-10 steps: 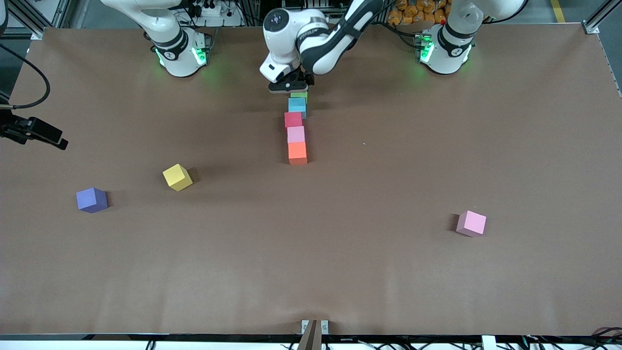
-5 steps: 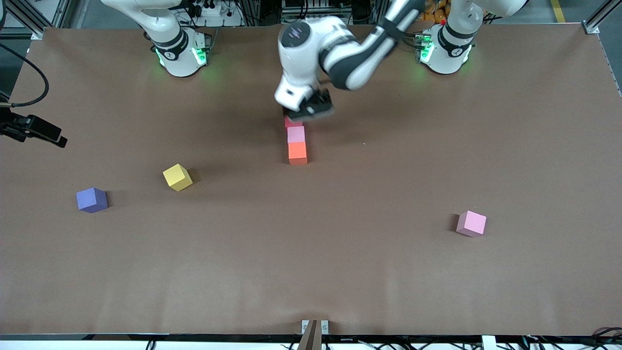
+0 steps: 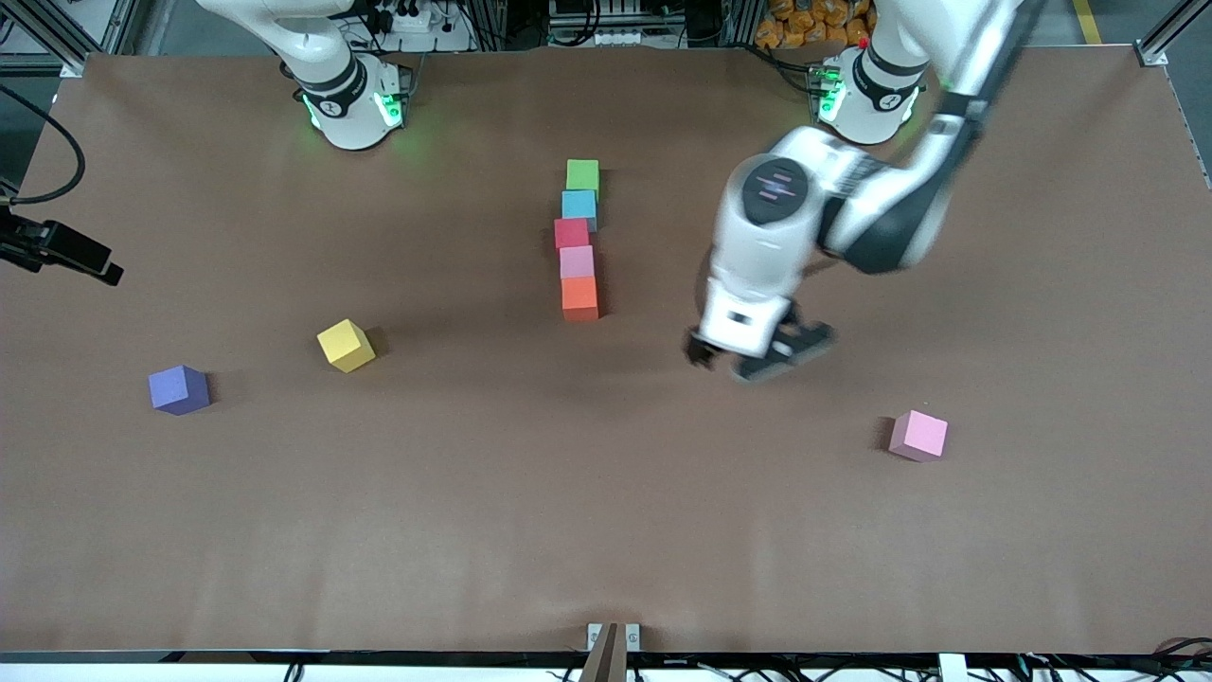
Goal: Arrange blocks into number 1
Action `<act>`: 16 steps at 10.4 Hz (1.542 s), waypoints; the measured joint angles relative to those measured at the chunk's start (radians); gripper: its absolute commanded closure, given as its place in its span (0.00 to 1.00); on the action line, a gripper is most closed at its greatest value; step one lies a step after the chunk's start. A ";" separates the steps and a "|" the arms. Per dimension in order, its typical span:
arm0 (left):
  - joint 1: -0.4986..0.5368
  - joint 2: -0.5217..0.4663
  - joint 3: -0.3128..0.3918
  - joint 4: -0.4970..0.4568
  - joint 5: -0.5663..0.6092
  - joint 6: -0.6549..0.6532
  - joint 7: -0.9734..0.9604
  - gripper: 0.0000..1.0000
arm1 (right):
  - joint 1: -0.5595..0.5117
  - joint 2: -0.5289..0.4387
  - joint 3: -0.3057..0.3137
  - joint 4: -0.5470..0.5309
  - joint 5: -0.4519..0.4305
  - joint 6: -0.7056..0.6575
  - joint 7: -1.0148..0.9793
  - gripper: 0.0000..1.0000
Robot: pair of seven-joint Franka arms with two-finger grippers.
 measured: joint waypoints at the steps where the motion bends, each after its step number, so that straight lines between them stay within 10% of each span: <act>1: 0.055 -0.008 -0.004 0.007 0.000 -0.011 0.060 0.00 | 0.000 0.001 0.004 0.003 0.000 -0.001 0.019 0.00; 11: 0.219 -0.342 0.102 -0.148 -0.167 -0.178 0.698 0.00 | 0.003 0.002 0.036 0.022 0.000 -0.023 0.130 0.00; 16: 0.222 -0.419 0.203 0.070 -0.208 -0.454 0.943 0.00 | 0.004 0.003 0.050 0.024 0.000 -0.028 0.164 0.00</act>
